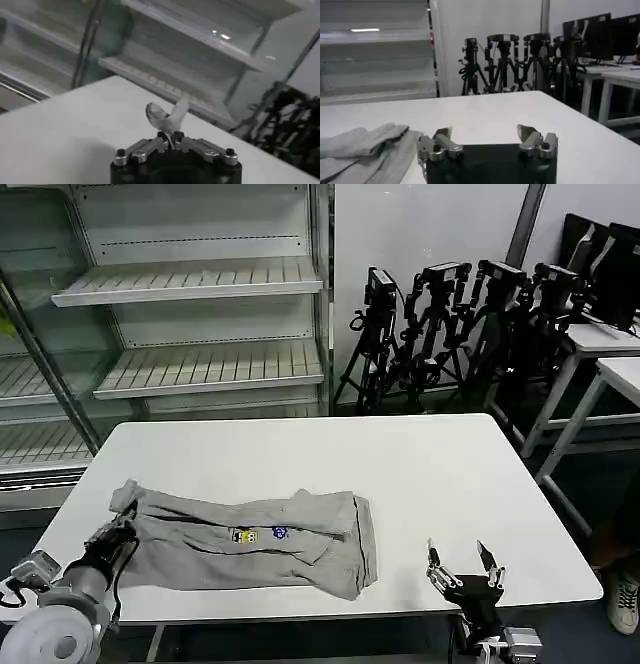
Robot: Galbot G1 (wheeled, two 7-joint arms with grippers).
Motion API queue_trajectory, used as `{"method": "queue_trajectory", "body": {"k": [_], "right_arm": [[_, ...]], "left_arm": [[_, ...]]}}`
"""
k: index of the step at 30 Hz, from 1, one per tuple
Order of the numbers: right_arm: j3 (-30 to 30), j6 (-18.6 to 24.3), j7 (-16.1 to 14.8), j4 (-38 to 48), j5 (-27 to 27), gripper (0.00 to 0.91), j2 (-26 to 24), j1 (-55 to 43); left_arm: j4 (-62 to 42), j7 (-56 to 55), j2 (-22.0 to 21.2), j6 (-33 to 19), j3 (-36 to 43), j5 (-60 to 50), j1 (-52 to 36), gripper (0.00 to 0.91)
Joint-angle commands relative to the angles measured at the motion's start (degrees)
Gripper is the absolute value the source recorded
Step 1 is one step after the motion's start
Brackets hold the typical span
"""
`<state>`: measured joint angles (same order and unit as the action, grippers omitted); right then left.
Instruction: Fold and organize the clothes.
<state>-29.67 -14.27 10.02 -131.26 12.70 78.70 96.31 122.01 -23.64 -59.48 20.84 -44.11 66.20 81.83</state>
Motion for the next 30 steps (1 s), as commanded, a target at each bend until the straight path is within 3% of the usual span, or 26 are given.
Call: {"method": "queue_trajectory", "body": {"k": [1, 13, 27, 28, 29, 30], "right_arm": [[0.1, 0.0, -0.1, -0.3, -0.4, 0.907, 0.2, 0.4], [1.7, 0.7, -0.2, -0.6, -2.1, 0.907, 2.0, 1.2], [2.1, 1.1, -0.3, -0.7, -2.1, 0.907, 1.8, 1.3], [2.2, 1.1, -0.3, -0.7, -2.1, 0.907, 1.8, 1.3], [2.2, 1.0, -0.3, -0.7, -2.1, 0.907, 1.8, 1.3], [2.3, 1.0, -0.3, -0.7, -2.1, 0.907, 1.8, 1.3]], "left_arm": [[9.2, -2.5, -5.3, 4.5, 10.2, 24.6, -4.3, 0.01], [2.3, -3.9, -16.6, 2.6, 28.8, 16.9, -12.9, 0.02], [-8.9, -2.5, -20.1, 1.1, 38.6, 4.2, -17.2, 0.05], [-9.4, -2.4, -20.2, 1.1, 38.8, 3.9, -17.7, 0.202], [-9.8, -2.2, -20.3, 1.2, 39.0, 3.6, -18.0, 0.695], [-10.1, -1.6, -20.4, 1.1, 39.2, 3.0, -18.3, 0.907]]}}
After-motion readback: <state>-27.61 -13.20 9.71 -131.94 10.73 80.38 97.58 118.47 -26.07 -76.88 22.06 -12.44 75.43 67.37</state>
